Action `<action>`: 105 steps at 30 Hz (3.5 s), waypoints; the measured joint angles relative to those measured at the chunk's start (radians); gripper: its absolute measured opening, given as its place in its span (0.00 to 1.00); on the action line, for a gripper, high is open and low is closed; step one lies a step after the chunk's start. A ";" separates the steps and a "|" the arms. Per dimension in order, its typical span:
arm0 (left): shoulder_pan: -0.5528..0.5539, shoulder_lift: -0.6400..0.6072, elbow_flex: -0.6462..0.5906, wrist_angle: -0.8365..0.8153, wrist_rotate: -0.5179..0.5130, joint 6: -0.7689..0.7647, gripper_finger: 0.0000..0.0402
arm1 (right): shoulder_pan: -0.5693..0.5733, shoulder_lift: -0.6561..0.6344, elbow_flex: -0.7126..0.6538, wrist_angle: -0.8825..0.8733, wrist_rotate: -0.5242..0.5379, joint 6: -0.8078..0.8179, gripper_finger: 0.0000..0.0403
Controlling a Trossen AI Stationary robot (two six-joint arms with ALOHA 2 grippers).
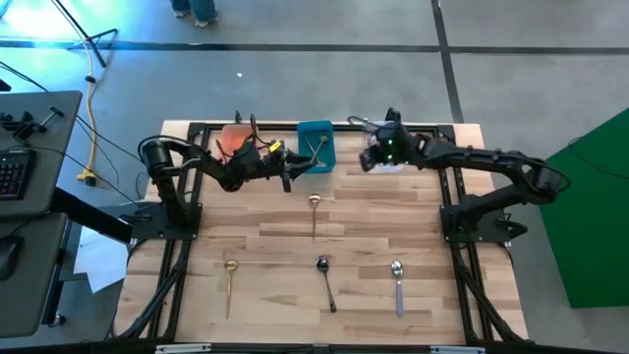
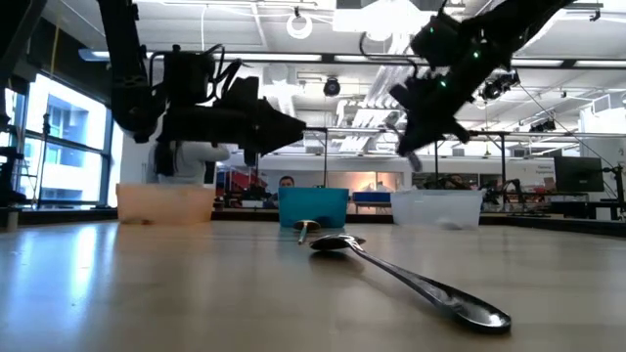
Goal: Sort silverware by color (type)
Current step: Put the top purple spoon into the transparent bin, then put the top gold spoon into the blue bin
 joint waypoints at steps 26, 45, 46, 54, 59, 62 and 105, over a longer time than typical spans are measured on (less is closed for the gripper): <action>-0.001 -0.001 -0.025 0.003 0.047 0.034 0.28 | -0.331 0.209 -0.001 -0.085 -0.130 -0.164 0.23; -0.002 -0.002 -0.075 -0.024 0.061 0.107 0.25 | 0.107 0.138 0.073 0.004 -0.102 -0.050 0.30; -0.003 -0.002 -0.081 -0.028 0.069 0.105 0.25 | 0.142 0.139 0.073 0.034 -0.079 -0.029 0.30; -0.029 -0.002 -0.139 -0.008 0.012 0.112 0.23 | 0.369 0.246 0.077 0.152 0.088 0.213 0.30; -0.037 -0.002 -0.203 0.088 -0.010 0.133 0.20 | 0.447 0.390 0.176 0.135 0.122 0.318 0.30; -0.036 -0.002 -0.246 0.160 -0.062 0.162 0.19 | 0.473 0.478 0.263 0.085 0.126 0.342 0.31; -0.034 -0.002 -0.304 0.213 -0.095 0.200 0.16 | 0.318 0.616 0.680 -0.212 0.050 0.071 0.01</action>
